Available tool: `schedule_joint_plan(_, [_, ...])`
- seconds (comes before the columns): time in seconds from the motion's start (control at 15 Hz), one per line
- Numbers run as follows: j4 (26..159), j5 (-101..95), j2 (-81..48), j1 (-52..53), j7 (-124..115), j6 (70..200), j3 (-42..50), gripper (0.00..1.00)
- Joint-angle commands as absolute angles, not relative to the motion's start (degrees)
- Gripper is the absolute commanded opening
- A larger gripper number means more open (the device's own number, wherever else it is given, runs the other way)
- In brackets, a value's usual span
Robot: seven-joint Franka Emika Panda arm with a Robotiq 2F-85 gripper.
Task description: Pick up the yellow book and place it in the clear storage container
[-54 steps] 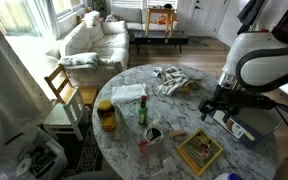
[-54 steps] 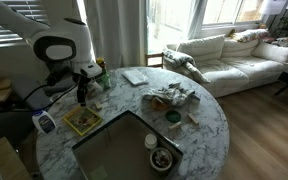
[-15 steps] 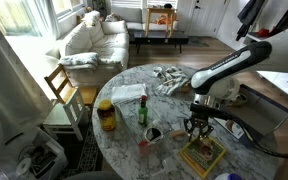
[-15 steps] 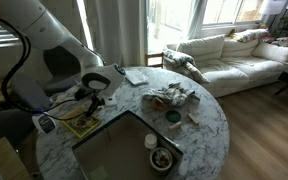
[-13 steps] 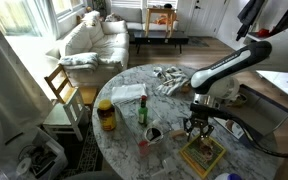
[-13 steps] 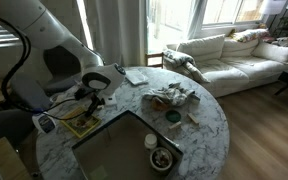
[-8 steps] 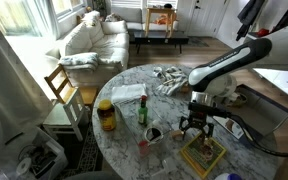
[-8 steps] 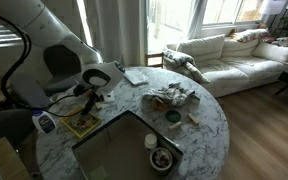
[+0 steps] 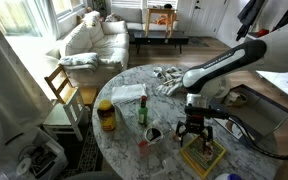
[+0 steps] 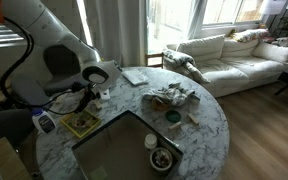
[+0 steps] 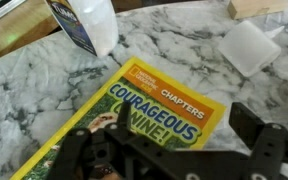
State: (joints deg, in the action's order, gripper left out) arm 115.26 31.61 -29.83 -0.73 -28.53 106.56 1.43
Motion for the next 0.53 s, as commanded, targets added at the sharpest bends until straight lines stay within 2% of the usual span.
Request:
schedule_joint_plan(0.0, [112.35, 29.38, -32.47, 0.35, -29.72, 102.83, 1.71, 1.00])
schedule_joint_plan(0.47, [109.26, 27.29, -35.33, 1.23, -30.48, 99.23, 2.01, 1.00])
